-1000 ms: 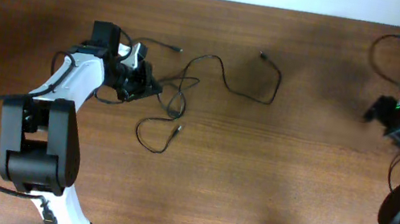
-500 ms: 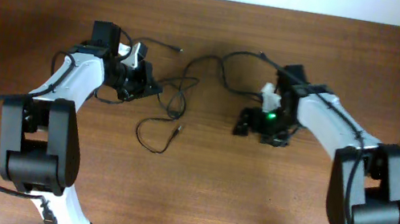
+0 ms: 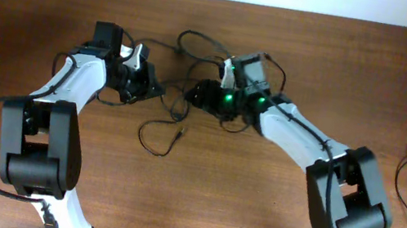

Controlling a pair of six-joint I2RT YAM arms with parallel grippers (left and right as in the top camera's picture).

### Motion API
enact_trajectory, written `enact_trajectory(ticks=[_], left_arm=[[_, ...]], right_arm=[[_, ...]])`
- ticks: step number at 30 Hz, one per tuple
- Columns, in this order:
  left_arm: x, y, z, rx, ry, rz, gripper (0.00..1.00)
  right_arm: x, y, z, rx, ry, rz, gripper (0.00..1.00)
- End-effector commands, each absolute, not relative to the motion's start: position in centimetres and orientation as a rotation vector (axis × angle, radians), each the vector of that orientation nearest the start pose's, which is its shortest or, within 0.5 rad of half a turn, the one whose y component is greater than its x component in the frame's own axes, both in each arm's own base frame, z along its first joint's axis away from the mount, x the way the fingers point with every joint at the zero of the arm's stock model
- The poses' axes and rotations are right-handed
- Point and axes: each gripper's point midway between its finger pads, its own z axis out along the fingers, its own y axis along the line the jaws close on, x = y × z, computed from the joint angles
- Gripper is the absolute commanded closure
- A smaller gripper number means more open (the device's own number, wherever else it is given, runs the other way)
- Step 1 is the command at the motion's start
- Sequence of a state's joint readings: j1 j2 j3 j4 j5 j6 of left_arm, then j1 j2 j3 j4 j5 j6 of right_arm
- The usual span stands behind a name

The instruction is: Untangle cables

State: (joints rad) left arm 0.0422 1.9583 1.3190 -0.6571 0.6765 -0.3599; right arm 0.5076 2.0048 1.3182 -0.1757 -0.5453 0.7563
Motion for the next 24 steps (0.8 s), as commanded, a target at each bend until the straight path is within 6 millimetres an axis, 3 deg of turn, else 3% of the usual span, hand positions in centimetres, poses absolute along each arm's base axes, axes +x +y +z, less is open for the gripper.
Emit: enact_trajectory(ticks=[1,7,11,15,18,19,20,21,24], left_arm=[[41.1,-9.2,5.6,-0.440,2.780,-1.059,1.00],[41.1,-9.4,5.7,-0.436,2.777,-1.076,1.00],[41.1,-9.5,5.7,-0.433,2.778,-1.077,1.00],[40.9,-10.2,5.7,-0.410,2.786,-1.079,1.00],[40.9,-10.2,5.7,-0.410,2.787,-1.080,1.00],[40.9,-10.3,5.8,-0.414,2.787,-1.081,1.00],[40.9,-10.3,5.8,-0.412,2.785,-1.090,1.00],[40.8,-10.6,6.0,-0.408,2.780,-1.114,1.00],[40.5,-12.3,7.7,-0.312,2.716,-1.308,1.00]], right_arm=[[41.1,32.8,7.4,0.165,2.581,0.998,0.38],[42.4,32.6,7.5,0.339,2.509,0.901,0.51],[42.5,33.3,8.0,0.335,2.483,0.918,0.64],[42.4,34.1,7.8,0.319,2.463,0.900,0.65],[42.1,34.5,6.3,0.313,2.486,0.889,0.64],[42.0,34.5,5.6,0.315,2.499,0.879,0.71],[42.0,34.5,5.2,0.317,2.506,0.874,0.90],[41.9,34.4,4.6,0.319,2.517,0.865,0.96],[41.9,34.2,3.3,0.328,2.536,0.836,0.96]])
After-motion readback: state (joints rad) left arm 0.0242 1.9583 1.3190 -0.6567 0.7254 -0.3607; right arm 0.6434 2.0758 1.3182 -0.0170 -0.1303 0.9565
